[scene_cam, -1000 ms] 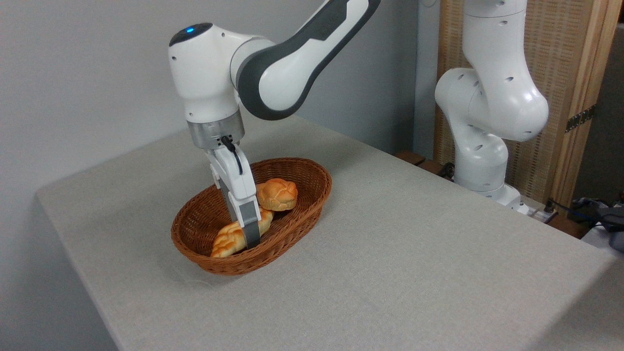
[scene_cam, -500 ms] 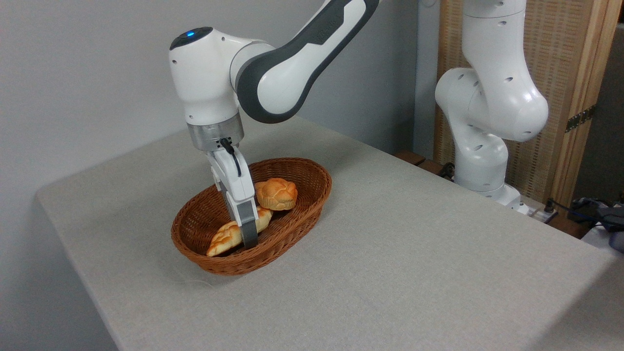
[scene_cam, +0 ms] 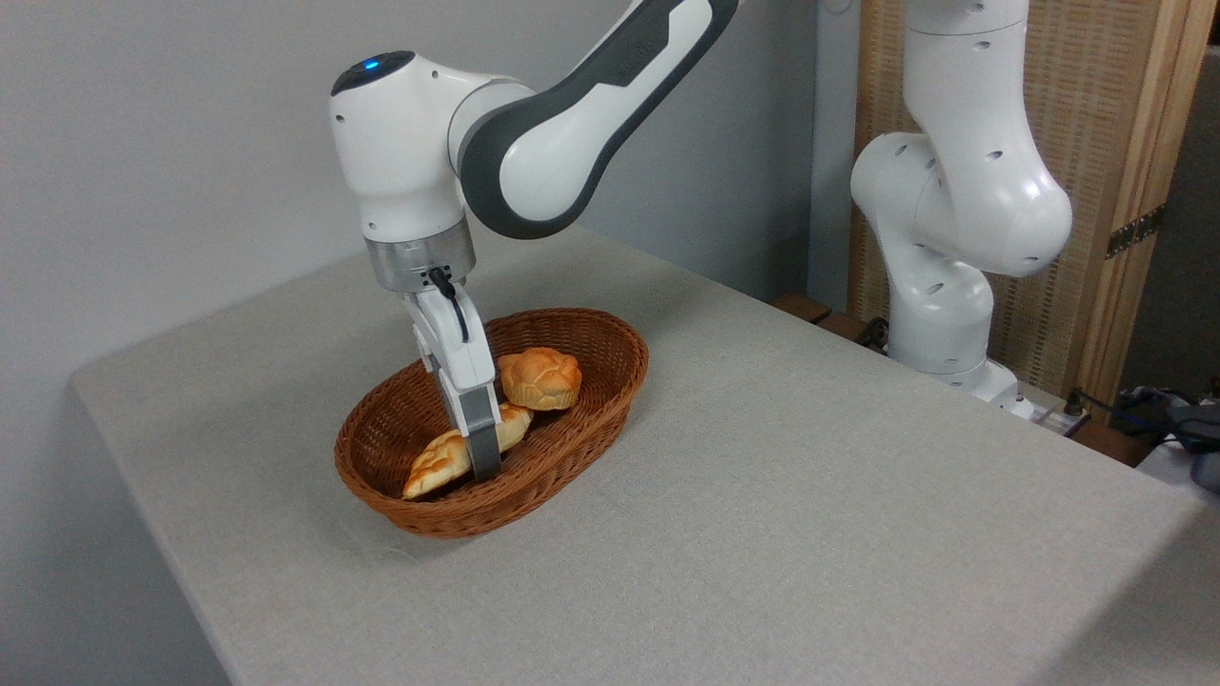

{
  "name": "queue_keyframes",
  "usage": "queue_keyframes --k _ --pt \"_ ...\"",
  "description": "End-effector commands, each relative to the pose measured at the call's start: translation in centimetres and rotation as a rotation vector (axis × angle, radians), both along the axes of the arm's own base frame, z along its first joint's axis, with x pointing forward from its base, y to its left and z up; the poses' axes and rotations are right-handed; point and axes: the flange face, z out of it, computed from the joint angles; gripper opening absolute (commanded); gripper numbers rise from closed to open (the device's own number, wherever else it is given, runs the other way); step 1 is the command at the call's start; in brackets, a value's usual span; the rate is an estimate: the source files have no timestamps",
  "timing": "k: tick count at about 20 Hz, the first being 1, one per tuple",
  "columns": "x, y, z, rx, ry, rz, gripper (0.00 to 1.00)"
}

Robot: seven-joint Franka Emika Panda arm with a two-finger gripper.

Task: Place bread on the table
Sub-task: 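Close the gripper on the braided bread roll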

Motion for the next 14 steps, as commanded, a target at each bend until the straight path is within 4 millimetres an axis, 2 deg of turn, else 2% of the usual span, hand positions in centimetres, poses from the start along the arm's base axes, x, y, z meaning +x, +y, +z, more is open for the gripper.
queue_keyframes --k 1,7,12,14 --pt "-0.3 0.0 -0.5 0.011 -0.008 -0.022 0.19" --pt "-0.2 -0.1 0.4 0.007 -0.024 -0.024 0.14" --pt "0.5 1.2 4.2 -0.016 -0.082 0.019 0.15" --pt "1.5 2.8 5.5 -0.026 -0.107 0.054 0.15"
